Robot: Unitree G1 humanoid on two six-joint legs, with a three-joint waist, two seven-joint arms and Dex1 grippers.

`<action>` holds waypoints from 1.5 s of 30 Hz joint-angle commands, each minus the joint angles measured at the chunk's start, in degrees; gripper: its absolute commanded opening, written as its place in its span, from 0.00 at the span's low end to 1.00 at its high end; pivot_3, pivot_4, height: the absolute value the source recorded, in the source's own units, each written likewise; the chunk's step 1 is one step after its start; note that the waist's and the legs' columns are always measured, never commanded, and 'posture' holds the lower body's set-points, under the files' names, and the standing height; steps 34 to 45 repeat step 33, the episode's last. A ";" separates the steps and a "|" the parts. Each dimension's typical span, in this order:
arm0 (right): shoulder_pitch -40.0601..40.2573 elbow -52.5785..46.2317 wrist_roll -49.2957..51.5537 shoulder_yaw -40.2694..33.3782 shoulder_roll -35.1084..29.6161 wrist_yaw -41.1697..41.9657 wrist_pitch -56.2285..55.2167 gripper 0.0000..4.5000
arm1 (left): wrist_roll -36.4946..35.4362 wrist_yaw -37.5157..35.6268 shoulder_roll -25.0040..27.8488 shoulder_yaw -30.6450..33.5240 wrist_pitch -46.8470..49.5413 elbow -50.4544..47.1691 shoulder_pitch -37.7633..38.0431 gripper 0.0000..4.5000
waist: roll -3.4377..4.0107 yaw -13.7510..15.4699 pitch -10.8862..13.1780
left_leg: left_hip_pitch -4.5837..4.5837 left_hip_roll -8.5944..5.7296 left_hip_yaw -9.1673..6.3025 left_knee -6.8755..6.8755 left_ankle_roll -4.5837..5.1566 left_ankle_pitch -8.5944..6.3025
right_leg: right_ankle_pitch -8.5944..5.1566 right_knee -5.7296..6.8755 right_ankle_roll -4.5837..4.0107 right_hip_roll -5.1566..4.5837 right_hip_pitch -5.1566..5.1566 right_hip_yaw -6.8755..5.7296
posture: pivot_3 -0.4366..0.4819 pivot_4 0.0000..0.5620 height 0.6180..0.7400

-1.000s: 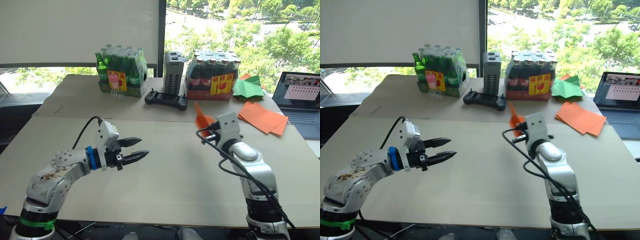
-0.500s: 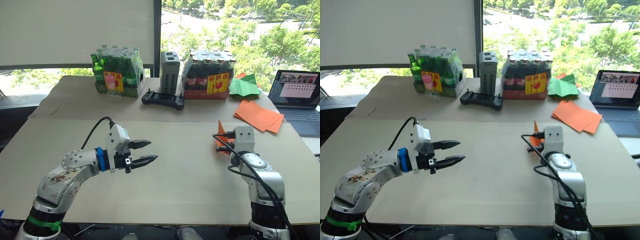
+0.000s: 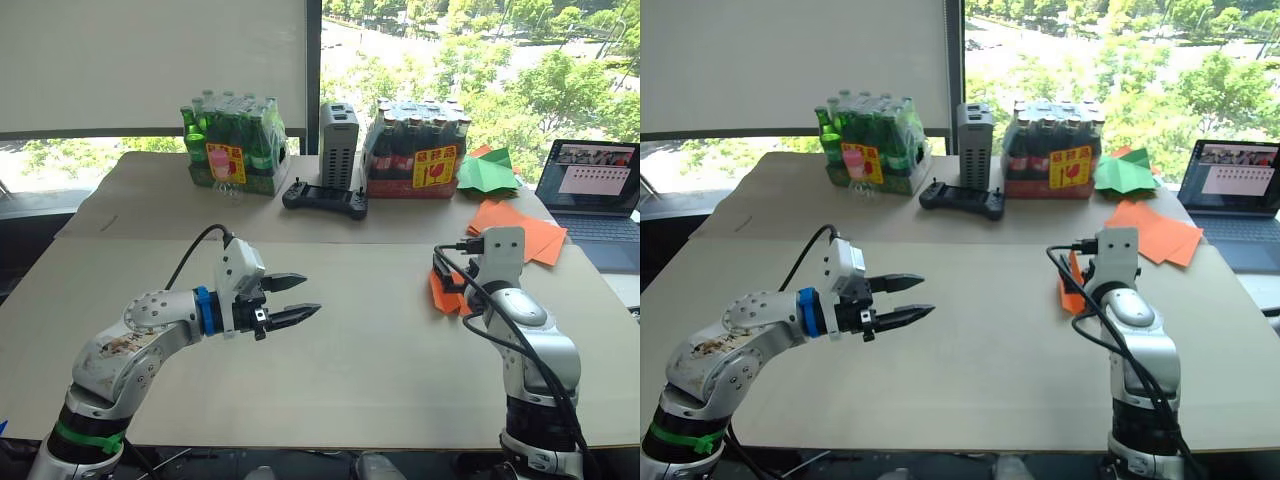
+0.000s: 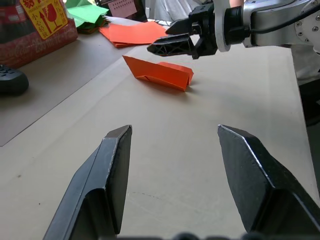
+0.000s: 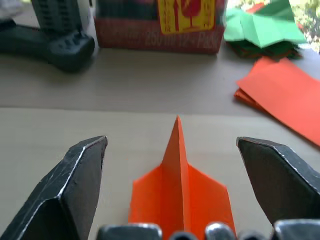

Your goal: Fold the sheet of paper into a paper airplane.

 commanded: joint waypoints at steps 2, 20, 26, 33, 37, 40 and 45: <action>3.32 -7.68 5.94 6.74 -1.99 10.67 -7.18 0.99 | 1.34 5.84 -2.41 5.47 -1.99 4.38 -0.16 0.64 | 0.00 0.11 0.00 | 0.02 0.01 -0.01 0.00 0.00 0.00 | 0.00 -0.01 0.00 0.00 0.03 -0.01 | 0.48 0.27 0.94; 13.14 0.45 3.06 16.49 -5.22 16.17 -18.22 0.99 | 6.62 6.22 -5.66 11.87 -16.08 14.54 13.59 0.64 | -0.01 0.47 0.00 | 0.05 -0.01 -0.01 0.00 0.00 0.00 | 0.01 -0.05 0.00 -0.05 0.07 -0.04 | 0.48 0.27 0.94; 13.01 0.46 2.93 16.77 -4.84 15.82 -18.22 0.99 | 6.49 5.21 -5.55 11.94 -16.74 15.23 13.66 0.64 | 0.00 0.42 0.00 | 0.04 0.00 -0.01 0.00 -0.01 0.00 | 0.01 -0.05 0.00 -0.05 0.08 -0.04 | 0.48 0.27 0.94; 13.45 -0.16 2.81 16.73 -5.01 15.50 -17.89 0.99 | 6.46 4.39 -5.58 11.25 -16.71 15.70 13.33 0.64 | 0.00 0.43 0.00 | 0.05 0.00 -0.01 0.00 -0.01 0.00 | 0.01 -0.05 0.00 -0.05 0.08 -0.04 | 0.48 0.27 0.94; 13.45 -0.16 2.81 16.73 -5.01 15.50 -17.89 0.99 | 6.46 4.39 -5.58 11.25 -16.71 15.70 13.33 0.64 | 0.00 0.43 0.00 | 0.05 0.00 -0.01 0.00 -0.01 0.00 | 0.01 -0.05 0.00 -0.05 0.08 -0.04 | 0.48 0.27 0.94; 13.45 -0.16 2.81 16.73 -5.01 15.50 -17.89 0.99 | 6.46 4.39 -5.58 11.25 -16.71 15.70 13.33 0.64 | 0.00 0.43 0.00 | 0.05 0.00 -0.01 0.00 -0.01 0.00 | 0.01 -0.05 0.00 -0.05 0.08 -0.04 | 0.48 0.27 0.94; 13.45 -0.16 2.81 16.73 -5.01 15.50 -17.89 0.99 | 6.46 4.39 -5.58 11.25 -16.71 15.70 13.33 0.64 | 0.00 0.43 0.00 | 0.05 0.00 -0.01 0.00 -0.01 0.00 | 0.01 -0.05 0.00 -0.05 0.08 -0.04 | 0.48 0.27 0.94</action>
